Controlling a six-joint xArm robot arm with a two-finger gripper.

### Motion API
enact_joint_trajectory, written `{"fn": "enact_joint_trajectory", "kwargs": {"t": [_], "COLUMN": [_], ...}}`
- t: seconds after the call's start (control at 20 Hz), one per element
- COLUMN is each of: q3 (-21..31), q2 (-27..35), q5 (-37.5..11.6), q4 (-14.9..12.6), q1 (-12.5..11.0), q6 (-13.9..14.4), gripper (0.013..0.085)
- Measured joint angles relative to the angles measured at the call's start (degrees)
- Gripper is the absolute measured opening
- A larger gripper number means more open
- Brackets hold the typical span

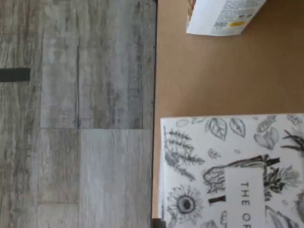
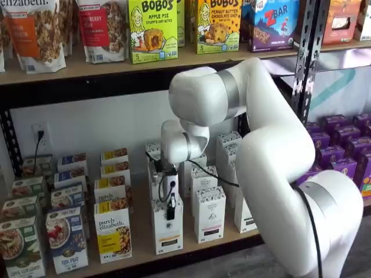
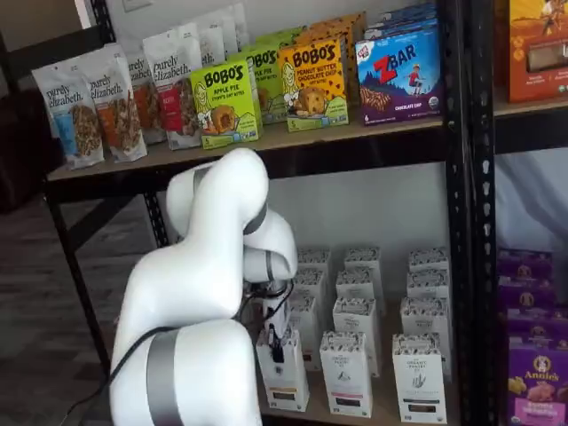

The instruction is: Pick up the white box with a yellow strip in the middle, on the bottom shelf, the fourth box from the left

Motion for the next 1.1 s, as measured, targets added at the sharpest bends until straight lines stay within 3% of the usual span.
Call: {"fn": "enact_joint_trajectory", "kwargs": {"t": [0.55, 1.1], "q3": [13.12, 35.13], "q2": [-8.48, -25.14], "q5": [-3.91, -10.15], "q4": [-0.45, -1.38], "q1": [1.93, 3.2], "q6": [2.0, 3.82], "gripper": [0.053, 0.053]}}
